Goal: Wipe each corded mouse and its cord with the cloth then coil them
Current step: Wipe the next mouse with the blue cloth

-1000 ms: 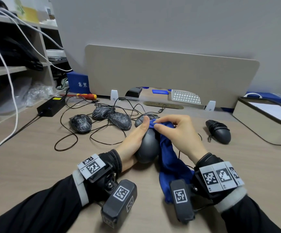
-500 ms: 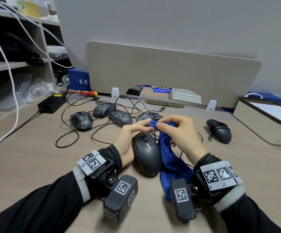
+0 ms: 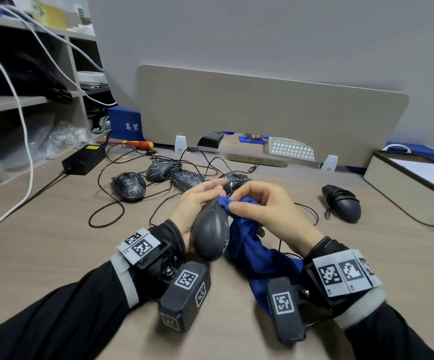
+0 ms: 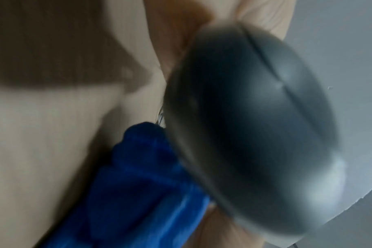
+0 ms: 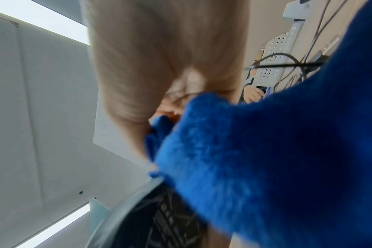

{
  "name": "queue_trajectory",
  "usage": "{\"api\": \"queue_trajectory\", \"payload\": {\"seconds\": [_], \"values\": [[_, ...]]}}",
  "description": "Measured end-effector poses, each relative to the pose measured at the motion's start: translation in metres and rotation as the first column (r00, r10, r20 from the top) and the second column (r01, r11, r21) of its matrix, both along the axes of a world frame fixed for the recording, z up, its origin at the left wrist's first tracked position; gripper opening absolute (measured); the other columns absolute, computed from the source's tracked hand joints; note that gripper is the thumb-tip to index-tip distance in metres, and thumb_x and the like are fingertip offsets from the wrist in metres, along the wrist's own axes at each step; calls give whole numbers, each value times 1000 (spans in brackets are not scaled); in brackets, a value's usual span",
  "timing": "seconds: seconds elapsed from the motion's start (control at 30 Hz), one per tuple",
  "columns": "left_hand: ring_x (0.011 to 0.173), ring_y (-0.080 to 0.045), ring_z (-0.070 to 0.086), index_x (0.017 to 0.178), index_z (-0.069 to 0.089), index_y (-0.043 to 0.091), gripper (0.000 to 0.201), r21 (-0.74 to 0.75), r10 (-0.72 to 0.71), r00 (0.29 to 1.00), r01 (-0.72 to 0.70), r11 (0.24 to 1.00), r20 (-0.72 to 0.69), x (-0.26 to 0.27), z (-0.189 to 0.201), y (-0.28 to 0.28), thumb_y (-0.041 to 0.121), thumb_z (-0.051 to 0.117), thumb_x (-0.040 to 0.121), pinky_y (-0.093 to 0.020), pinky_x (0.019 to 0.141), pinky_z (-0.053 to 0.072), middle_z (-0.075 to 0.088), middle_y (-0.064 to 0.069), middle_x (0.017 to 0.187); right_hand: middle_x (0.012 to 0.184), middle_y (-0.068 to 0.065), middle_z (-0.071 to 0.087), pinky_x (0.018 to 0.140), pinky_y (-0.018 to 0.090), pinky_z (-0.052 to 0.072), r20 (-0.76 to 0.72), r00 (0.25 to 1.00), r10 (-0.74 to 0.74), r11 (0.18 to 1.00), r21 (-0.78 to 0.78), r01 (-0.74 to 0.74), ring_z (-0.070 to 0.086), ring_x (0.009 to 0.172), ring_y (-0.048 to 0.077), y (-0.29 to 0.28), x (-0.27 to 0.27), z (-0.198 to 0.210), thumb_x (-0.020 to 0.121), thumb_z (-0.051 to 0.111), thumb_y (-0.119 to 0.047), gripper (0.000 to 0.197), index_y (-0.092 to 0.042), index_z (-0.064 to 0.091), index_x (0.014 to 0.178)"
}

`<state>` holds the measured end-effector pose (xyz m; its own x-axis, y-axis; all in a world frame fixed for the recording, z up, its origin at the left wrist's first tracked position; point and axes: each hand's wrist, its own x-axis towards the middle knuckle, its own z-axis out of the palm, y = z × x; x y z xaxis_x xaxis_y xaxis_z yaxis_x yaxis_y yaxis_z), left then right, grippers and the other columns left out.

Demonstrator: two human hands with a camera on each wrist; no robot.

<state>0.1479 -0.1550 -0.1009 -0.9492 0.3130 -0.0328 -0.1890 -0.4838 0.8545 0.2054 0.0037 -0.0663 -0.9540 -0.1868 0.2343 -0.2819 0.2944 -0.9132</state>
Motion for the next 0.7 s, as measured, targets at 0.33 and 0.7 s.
{"api": "queue_trajectory", "payload": {"seconds": [0.33, 0.7], "values": [[71, -12, 63, 102, 71, 10, 18, -141, 311, 938, -332, 933, -151, -6, -2, -1, 0, 58, 93, -26, 73, 56, 67, -3, 74, 84, -6, 64, 54, 28, 50, 240, 970, 44, 999, 4, -46, 58, 67, 15, -1, 3, 4, 84, 67, -50, 42, -12, 66, 101], [87, -13, 63, 115, 61, 14, 19, -108, 326, 924, -351, 930, -200, 7, 7, 17, 24, 59, 98, -28, 77, 55, 66, -7, 104, 101, 7, 70, 57, 28, 56, 227, 969, -94, 994, 79, 78, 71, 79, 13, -5, -2, -2, 80, 81, -28, 37, -16, 60, 109]]}}
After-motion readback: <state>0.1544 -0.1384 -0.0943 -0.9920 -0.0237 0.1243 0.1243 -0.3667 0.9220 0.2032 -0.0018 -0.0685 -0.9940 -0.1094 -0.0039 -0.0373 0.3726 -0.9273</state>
